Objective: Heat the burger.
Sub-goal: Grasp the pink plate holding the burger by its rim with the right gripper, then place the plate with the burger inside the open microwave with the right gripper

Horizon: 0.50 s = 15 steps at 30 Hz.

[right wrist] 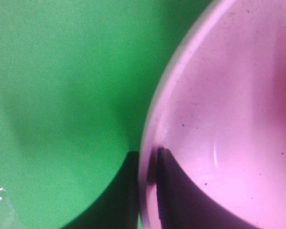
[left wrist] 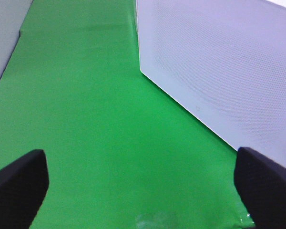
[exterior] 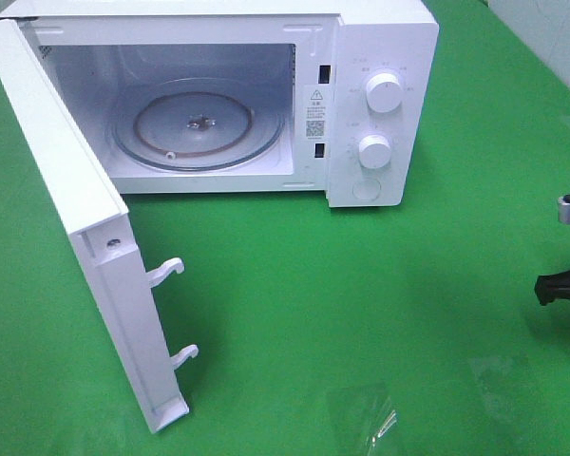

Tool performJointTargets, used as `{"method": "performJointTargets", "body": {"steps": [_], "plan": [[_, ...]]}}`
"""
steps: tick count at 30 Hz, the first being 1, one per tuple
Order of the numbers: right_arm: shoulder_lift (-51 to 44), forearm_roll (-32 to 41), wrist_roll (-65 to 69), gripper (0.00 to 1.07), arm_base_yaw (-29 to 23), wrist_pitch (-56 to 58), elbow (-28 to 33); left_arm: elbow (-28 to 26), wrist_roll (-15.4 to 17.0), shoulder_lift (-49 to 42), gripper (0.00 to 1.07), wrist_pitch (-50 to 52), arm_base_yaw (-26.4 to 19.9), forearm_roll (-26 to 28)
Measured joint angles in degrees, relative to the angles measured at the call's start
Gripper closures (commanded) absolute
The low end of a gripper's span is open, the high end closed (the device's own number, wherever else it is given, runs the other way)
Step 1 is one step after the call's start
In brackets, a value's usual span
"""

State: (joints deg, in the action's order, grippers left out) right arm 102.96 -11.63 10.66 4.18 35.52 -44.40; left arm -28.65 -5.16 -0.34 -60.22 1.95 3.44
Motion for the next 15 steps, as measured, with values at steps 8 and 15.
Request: {"method": "performJointTargets", "body": {"steps": [8,15], "plan": [[0.0,-3.2,2.8,1.07,-2.9,0.7,0.0,0.0,0.0,0.0,0.09,0.0,0.0,0.0],[-0.1,-9.4,10.7,1.07,-8.7,4.0,0.0,0.0,0.0,0.0,0.09,0.0,0.0,0.0]]}}
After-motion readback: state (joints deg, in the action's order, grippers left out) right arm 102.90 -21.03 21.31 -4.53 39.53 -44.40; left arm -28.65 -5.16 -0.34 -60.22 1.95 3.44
